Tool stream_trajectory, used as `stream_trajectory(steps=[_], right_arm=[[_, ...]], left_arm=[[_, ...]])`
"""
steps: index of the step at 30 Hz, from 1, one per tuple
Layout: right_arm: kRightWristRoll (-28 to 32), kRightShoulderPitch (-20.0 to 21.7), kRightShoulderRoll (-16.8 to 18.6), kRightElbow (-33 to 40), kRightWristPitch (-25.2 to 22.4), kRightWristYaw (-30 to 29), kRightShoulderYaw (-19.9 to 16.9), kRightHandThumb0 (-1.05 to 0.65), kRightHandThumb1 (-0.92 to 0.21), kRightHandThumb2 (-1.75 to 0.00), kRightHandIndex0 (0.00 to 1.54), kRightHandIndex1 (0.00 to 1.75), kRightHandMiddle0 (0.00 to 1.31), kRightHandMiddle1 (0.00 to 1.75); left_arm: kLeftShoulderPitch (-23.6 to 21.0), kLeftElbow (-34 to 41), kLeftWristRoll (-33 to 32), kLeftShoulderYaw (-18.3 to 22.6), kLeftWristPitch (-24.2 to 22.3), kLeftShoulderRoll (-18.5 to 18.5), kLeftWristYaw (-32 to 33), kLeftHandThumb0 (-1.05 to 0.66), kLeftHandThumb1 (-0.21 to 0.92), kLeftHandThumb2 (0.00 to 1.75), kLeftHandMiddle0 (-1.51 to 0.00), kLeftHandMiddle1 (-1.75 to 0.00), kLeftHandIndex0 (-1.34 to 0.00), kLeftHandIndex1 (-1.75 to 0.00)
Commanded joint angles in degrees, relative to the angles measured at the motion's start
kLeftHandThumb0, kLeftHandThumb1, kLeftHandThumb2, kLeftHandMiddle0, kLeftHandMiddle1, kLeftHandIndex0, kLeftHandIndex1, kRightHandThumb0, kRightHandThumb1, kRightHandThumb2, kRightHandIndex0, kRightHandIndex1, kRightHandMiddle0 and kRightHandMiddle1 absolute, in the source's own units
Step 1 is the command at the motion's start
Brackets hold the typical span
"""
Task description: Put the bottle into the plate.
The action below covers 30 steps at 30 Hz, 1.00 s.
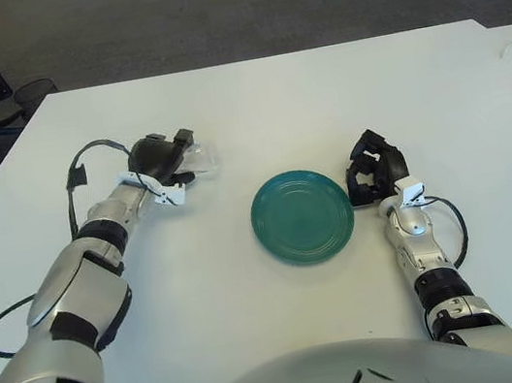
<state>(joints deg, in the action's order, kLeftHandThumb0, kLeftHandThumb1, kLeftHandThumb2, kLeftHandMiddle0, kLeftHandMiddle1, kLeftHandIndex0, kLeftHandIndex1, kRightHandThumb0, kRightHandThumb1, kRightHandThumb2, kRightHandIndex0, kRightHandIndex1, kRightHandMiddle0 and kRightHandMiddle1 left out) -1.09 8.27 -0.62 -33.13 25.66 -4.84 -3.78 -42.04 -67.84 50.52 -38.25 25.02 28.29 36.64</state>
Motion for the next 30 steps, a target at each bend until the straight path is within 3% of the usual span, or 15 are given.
stream_trajectory(steps=[1,13,30], right_arm=[[0.3,-9.0,1.3,-5.9,-7.7,0.2,0.1,0.0,0.05,-1.66,0.96,1.54,0.66,1.75],[0.6,-8.7,1.2,-6.5,-7.1,0.8,-0.1,0.0,0.05,-1.67,0.95,1.55,0.66,1.75],[0.5,-8.8,1.3,-6.4,-7.3,0.3,-0.2,0.0,0.05,-1.67,0.96,1.55,0.66,1.75]], left_arm=[[3.2,-2.2,-2.3,1.6,3.6,-2.3,3.2,-0.48,0.29,1.34,-1.19,-1.75,-0.63,-1.74],[4.0,-2.8,-6.2,5.0,9.5,-3.7,6.4,-0.48,0.28,1.36,-1.2,-1.75,-0.64,-1.75],[3.7,-3.2,-7.1,6.3,9.9,-4.1,5.6,-0.48,0.29,1.35,-1.18,-1.75,-0.63,-1.75]])
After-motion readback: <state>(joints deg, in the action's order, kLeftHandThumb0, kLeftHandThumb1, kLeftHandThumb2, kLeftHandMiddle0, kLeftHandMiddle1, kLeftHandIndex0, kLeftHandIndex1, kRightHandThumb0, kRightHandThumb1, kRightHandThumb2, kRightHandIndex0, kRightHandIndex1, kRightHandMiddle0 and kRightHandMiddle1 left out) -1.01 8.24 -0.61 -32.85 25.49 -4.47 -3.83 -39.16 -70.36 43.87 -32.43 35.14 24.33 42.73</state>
